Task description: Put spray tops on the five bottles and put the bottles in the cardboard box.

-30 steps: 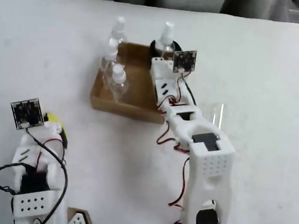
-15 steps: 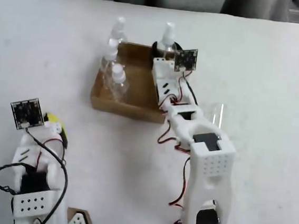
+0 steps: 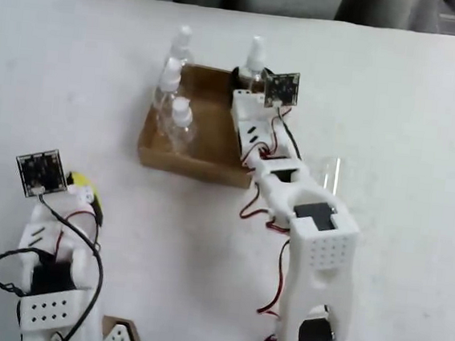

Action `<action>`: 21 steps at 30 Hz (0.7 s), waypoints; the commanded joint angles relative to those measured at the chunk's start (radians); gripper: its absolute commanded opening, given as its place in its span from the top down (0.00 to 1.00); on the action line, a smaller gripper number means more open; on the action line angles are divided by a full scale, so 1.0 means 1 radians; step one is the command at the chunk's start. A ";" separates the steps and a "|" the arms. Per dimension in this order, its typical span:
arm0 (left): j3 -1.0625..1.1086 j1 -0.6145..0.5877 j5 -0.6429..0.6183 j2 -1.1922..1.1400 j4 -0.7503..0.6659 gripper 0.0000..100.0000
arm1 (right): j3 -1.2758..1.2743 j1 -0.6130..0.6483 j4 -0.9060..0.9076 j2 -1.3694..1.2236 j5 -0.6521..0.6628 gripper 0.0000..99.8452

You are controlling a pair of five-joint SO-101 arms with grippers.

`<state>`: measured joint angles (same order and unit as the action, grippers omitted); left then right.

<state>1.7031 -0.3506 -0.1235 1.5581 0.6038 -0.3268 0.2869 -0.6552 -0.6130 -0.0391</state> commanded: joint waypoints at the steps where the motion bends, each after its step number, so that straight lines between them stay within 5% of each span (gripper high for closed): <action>1: -0.006 0.015 -0.003 0.019 -0.015 0.98 | 0.043 -0.001 0.007 0.025 0.009 0.93; 7: -0.006 0.015 -0.003 0.019 -0.015 0.98 | 0.043 -0.001 0.059 0.027 0.006 0.76; 21: -0.006 0.015 -0.003 0.019 -0.015 0.98 | -0.107 0.024 0.064 0.208 0.000 0.65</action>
<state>1.7031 -0.3506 -0.1235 1.5581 0.6038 -0.4312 0.2885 -0.5969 -0.4887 -0.0391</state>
